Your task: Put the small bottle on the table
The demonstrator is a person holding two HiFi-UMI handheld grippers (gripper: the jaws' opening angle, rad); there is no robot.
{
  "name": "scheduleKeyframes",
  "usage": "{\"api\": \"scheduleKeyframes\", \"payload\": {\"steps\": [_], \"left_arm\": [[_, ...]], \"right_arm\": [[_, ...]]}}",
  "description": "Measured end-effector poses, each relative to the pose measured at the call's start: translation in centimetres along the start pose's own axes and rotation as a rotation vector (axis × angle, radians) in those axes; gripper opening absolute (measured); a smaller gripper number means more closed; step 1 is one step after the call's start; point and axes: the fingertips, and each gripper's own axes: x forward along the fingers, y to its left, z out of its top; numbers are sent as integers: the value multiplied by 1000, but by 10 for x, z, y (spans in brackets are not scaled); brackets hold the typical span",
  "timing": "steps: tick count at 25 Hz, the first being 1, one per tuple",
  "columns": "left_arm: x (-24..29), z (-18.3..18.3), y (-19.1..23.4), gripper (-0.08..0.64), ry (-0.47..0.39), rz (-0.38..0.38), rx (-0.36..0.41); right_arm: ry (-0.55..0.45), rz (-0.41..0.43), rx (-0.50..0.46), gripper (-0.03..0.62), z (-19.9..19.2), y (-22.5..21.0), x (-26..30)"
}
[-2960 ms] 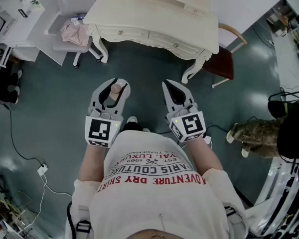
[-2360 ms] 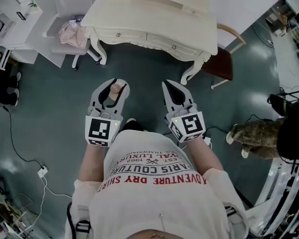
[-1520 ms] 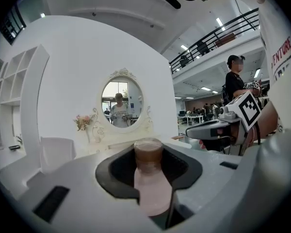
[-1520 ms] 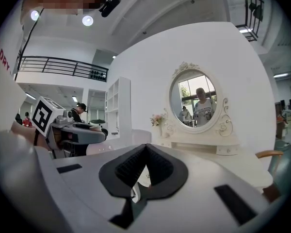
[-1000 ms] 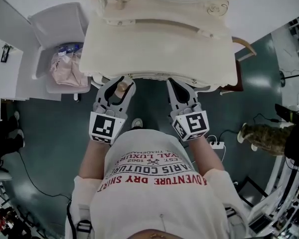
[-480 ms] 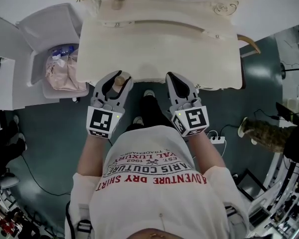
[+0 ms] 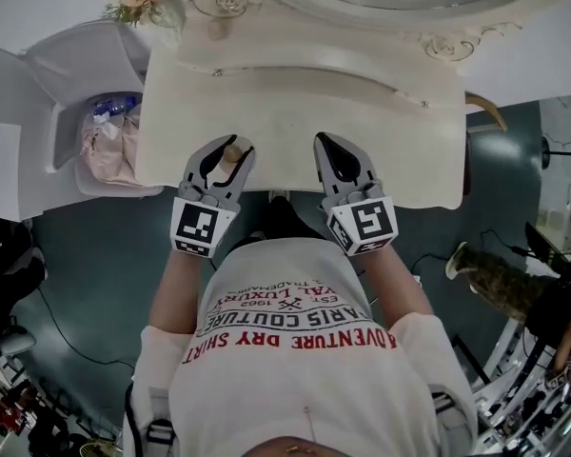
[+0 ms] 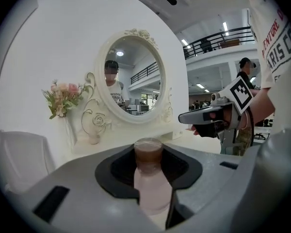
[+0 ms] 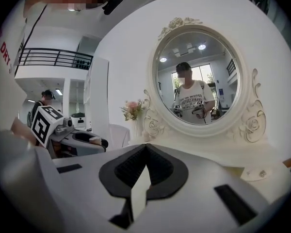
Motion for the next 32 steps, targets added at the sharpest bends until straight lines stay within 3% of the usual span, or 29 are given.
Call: {"api": "scheduleKeyframes", "payload": {"steps": [16, 24, 32], "left_arm": [[104, -62, 45, 133, 89, 10, -36], [125, -86, 47, 133, 132, -25, -39], [128, -86, 49, 135, 108, -53, -41]], "right_arm": [[48, 33, 27, 0, -43, -72, 76], [100, 29, 27, 0, -63, -81, 89], [137, 3, 42, 0, -74, -85, 92]]}}
